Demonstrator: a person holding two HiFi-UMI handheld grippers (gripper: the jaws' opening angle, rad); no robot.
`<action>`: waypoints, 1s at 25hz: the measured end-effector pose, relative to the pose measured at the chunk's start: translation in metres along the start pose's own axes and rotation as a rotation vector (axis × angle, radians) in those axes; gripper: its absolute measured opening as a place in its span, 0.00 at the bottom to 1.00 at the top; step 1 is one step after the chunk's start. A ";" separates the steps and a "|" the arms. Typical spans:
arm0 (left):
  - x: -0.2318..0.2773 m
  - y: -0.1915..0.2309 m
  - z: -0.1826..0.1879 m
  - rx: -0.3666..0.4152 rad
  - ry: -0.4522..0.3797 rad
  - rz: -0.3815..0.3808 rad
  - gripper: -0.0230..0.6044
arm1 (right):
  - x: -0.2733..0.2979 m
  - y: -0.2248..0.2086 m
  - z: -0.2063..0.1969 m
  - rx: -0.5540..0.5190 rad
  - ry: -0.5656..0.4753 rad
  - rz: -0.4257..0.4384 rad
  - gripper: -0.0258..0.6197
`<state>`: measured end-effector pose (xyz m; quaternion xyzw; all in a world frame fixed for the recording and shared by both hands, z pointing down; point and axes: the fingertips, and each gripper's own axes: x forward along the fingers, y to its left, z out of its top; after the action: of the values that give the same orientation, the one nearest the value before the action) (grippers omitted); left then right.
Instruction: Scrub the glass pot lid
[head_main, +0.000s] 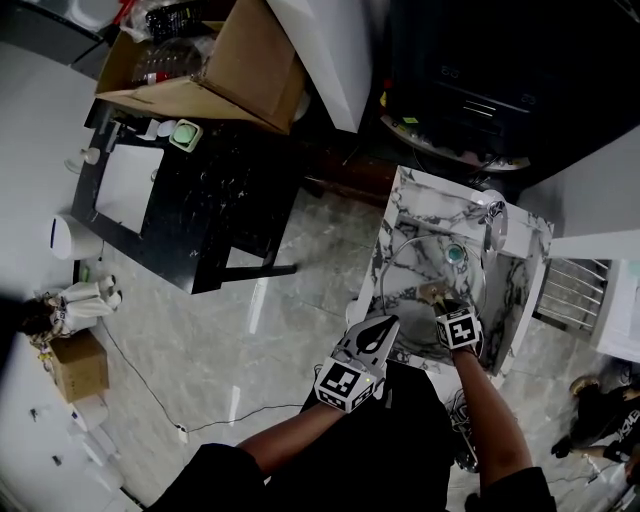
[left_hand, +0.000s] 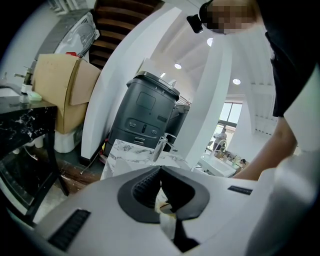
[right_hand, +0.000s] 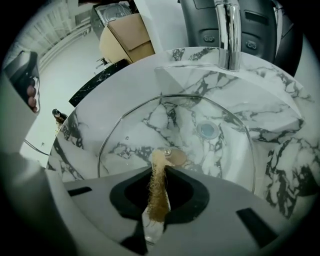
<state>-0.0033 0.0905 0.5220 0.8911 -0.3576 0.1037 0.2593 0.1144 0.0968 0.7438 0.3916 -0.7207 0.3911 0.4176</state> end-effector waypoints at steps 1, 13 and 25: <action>-0.001 0.001 0.000 -0.002 -0.001 0.001 0.06 | 0.001 0.002 0.000 0.000 0.003 0.003 0.13; -0.017 0.020 -0.002 -0.033 -0.016 0.028 0.06 | 0.014 0.026 0.004 0.007 0.015 0.046 0.13; -0.023 0.037 0.002 -0.042 -0.016 0.047 0.06 | 0.022 0.052 0.017 -0.058 0.043 0.076 0.13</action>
<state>-0.0453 0.0807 0.5264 0.8777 -0.3825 0.0954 0.2726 0.0551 0.0963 0.7457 0.3430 -0.7369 0.3940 0.4290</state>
